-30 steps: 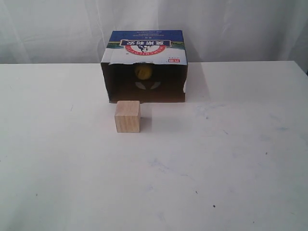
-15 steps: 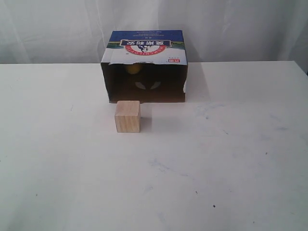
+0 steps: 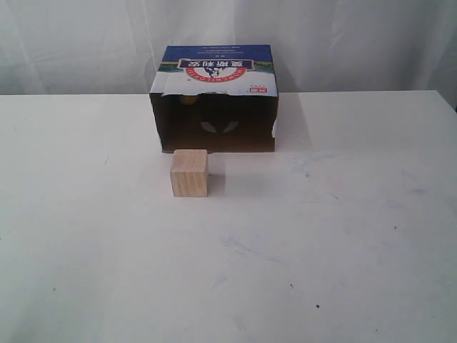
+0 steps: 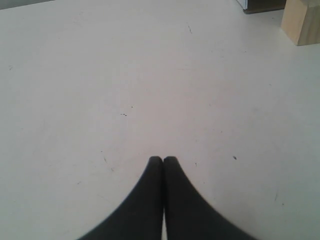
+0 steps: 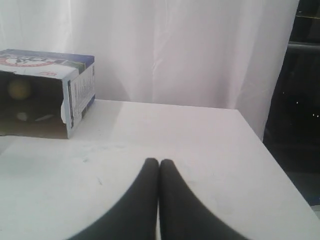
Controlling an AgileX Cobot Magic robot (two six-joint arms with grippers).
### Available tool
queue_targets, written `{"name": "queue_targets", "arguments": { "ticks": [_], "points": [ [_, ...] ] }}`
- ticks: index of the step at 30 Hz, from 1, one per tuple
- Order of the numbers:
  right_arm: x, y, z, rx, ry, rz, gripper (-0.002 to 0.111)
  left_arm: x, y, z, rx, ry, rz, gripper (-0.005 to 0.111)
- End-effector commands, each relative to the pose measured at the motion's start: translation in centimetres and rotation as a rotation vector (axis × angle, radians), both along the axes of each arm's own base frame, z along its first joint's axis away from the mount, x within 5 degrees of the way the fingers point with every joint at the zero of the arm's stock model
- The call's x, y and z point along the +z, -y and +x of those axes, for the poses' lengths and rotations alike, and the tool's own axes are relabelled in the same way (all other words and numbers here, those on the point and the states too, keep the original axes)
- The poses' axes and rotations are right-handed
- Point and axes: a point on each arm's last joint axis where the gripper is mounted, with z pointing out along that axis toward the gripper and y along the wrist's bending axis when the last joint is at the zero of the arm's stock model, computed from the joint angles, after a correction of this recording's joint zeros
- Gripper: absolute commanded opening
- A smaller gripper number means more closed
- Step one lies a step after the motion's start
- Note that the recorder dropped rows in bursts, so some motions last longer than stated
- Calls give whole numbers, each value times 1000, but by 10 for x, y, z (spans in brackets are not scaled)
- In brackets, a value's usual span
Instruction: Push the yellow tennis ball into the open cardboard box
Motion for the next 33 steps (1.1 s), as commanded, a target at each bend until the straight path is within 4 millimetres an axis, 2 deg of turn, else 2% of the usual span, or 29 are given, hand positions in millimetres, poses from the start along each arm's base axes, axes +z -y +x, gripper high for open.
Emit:
{"name": "queue_targets", "arguments": {
  "ticks": [1, 7, 14, 20, 25, 29, 31, 33],
  "points": [
    [1, 0, 0, -1, 13, 23, 0, -1, 0, 0, -4, 4, -4, 0],
    [5, -1, 0, -6, 65, 30, 0, -1, 0, 0, -4, 4, -4, 0],
    [23, 5, -3, -188, 266, 2, 0, -1, 0, 0, -4, 4, -4, 0],
    [20, 8, -3, -222, 237, 42, 0, -1, 0, 0, -4, 4, -4, 0],
    [25, 6, -3, -200, 290, 89, 0, -1, 0, 0, -4, 4, -4, 0],
    [28, 13, -6, -278, 333, 82, 0, -1, 0, 0, -4, 4, -4, 0],
    [23, 16, -5, -316, 270, 21, 0, -1, 0, 0, -4, 4, -4, 0],
    [6, 13, -2, -281, 82, 61, 0, -1, 0, 0, -4, 4, -4, 0]
  ]
}}
